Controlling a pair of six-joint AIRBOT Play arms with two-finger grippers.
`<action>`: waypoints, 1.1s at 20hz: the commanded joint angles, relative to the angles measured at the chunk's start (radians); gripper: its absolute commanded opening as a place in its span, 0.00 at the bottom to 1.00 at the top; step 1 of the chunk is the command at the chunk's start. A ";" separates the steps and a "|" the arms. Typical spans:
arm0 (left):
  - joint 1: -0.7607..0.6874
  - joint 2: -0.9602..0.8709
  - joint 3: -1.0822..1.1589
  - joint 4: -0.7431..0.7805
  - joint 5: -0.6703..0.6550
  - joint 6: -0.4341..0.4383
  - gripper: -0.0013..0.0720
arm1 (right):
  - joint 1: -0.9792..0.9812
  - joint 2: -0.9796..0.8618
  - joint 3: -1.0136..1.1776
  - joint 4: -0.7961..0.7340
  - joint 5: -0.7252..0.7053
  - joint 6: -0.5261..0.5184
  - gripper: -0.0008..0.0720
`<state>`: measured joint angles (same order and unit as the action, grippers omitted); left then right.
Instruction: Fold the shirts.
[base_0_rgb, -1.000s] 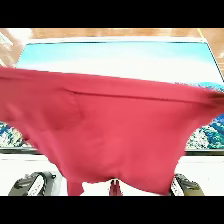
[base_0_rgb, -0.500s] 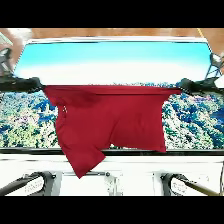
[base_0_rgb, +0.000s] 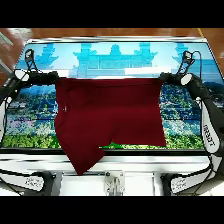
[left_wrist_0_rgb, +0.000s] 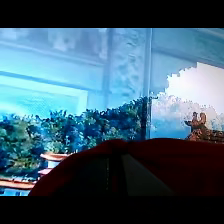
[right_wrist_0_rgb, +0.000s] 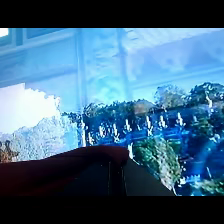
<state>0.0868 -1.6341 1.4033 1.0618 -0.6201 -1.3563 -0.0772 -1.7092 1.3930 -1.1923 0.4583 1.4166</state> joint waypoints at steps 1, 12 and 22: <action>-0.002 -0.056 0.010 -0.047 0.112 0.002 0.07 | 0.011 -0.048 0.030 0.017 -0.094 0.003 0.10; -0.006 -0.089 0.013 -0.075 -0.066 0.044 0.07 | 0.011 -0.087 0.078 0.009 0.105 0.056 0.10; 0.010 -0.138 0.125 0.177 -0.834 -0.004 0.07 | -0.050 -0.060 0.077 -0.088 0.602 0.095 0.10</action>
<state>0.1009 -1.7401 1.5196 1.1877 -1.2762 -1.2999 -0.1238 -1.7489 1.4704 -1.2720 0.9241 1.4902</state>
